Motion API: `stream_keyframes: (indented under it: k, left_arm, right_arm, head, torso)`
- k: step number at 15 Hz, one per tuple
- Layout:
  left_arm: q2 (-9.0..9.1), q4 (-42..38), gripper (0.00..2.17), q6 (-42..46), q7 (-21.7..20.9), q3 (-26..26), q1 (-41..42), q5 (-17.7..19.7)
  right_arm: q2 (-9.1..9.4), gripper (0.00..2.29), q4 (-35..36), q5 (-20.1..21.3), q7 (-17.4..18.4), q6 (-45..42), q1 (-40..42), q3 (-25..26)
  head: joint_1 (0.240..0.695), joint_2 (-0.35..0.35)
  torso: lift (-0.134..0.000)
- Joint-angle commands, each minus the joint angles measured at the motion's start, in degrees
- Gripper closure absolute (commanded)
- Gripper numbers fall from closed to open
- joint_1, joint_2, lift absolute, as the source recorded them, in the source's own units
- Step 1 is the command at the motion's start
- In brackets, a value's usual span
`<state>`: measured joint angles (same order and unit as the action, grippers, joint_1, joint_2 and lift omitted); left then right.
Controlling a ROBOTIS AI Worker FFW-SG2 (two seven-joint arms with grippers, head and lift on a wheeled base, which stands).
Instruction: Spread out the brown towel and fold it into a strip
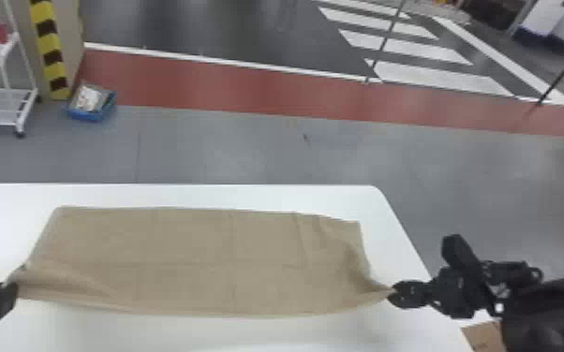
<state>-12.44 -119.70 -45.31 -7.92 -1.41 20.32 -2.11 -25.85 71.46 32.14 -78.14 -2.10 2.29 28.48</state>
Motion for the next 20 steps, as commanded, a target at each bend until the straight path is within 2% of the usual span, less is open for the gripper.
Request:
stream_keyframes:
  k: [1,3,5,7,10,12,13,15,17,19,20]
  left_arm:
    - [-0.57,0.2,2.01,-0.2,0.1,-0.1,0.1,0.0]
    - [-0.74,0.0,2.01,-0.2,0.1,0.1,0.2,0.0]
    - [-0.83,-1.7,2.01,-2.8,0.1,0.4,1.0,0.0]
    - [-1.27,-2.3,2.01,-3.2,0.6,-0.2,2.2,0.0]
    - [-1.80,-2.3,2.01,-3.2,0.9,-1.4,2.7,-0.1]
    - [-1.36,-2.8,2.01,-4.9,0.8,-1.3,0.8,0.0]
    - [-1.09,-3.1,2.01,-5.6,0.8,-1.5,-1.3,0.0]
    - [-0.65,-1.4,2.01,-6.0,0.9,-2.4,-8.0,0.0]
    - [1.72,5.6,2.01,-6.5,0.8,-3.1,-17.9,-0.7]
    - [3.74,13.7,2.01,-6.5,0.6,-3.2,-27.2,-1.0]
    - [4.18,17.5,2.01,-6.3,0.6,-3.2,-31.2,-1.1]
  right_arm:
    - [-0.08,1.96,0.0,3.2,-0.2,2.9,0.5,-2.5]
    - [-0.61,1.96,0.1,5.0,-0.2,6.1,0.3,-3.7]
    - [-0.61,1.96,3.6,5.4,-0.2,8.4,0.0,-2.5]
    - [-1.40,1.96,5.7,6.4,-0.2,11.7,-0.7,-1.1]
    - [-1.22,1.96,9.1,4.0,-0.2,11.9,-1.8,3.6]
    - [-0.87,1.96,10.2,0.4,-0.2,12.1,-4.5,7.0]
    - [-0.70,1.96,10.1,-0.6,1.1,12.3,-6.8,8.0]
    - [-0.43,1.96,7.3,0.0,5.2,12.6,-11.6,7.3]
    - [0.53,1.96,0.9,1.7,7.6,11.7,-18.9,6.1]
    - [0.71,1.96,-4.9,2.1,12.2,10.7,-24.1,3.2]
    - [0.97,1.96,-7.6,2.7,14.1,9.6,-26.8,2.2]
  head:
    - [0.695,-0.314]
    - [0.695,-0.307]
    - [0.695,-0.313]
    - [0.695,-0.325]
    - [0.695,-0.350]
    - [0.695,-0.350]
    - [0.695,-0.350]
    - [0.695,-0.350]
    - [0.695,-0.350]
    - [0.695,-0.336]
    - [0.695,-0.321]
  torso:
    - [0.000]
    - [0.000]
    - [0.000]
    - [0.000]
    - [0.000]
    - [0.000]
    - [0.000]
    - [0.000]
    - [0.000]
    - [0.000]
    - [0.000]
